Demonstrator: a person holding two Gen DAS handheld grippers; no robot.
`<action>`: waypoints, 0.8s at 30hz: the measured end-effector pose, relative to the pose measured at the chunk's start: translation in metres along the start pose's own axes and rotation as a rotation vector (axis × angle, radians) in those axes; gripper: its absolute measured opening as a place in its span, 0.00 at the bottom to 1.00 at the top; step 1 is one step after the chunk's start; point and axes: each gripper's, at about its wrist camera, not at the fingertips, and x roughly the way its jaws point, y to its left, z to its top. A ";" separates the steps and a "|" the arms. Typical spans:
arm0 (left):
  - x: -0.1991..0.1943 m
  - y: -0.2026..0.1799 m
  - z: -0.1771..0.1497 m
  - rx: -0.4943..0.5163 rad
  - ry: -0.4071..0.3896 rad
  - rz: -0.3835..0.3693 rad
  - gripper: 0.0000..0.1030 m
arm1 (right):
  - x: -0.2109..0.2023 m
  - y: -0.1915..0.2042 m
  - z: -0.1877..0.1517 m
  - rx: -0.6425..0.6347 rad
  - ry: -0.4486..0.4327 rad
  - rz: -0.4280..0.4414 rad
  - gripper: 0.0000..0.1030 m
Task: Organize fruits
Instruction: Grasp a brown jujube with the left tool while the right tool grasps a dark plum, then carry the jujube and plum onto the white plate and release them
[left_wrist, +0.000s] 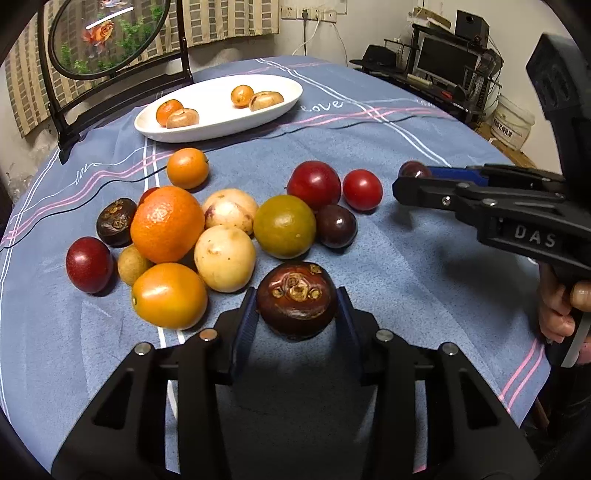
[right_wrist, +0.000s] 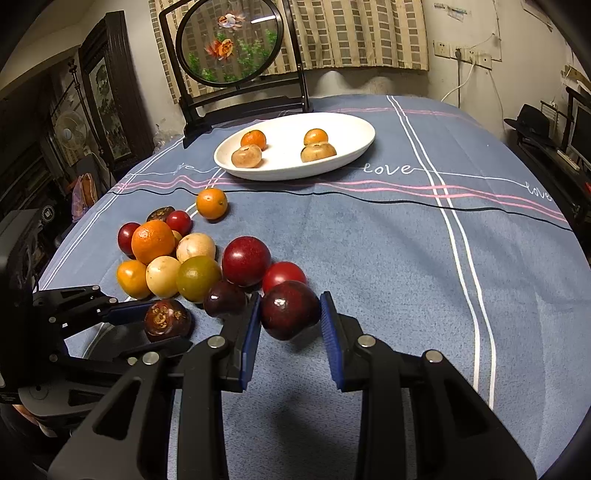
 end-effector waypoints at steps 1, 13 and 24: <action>-0.002 0.001 -0.001 -0.004 -0.008 -0.005 0.41 | 0.000 0.000 0.000 0.001 0.000 0.004 0.31; -0.040 0.053 0.062 -0.089 -0.145 -0.061 0.42 | 0.009 0.020 0.067 -0.082 -0.095 0.005 0.31; 0.044 0.127 0.207 -0.187 -0.092 0.022 0.42 | 0.116 0.025 0.150 -0.056 0.002 -0.004 0.31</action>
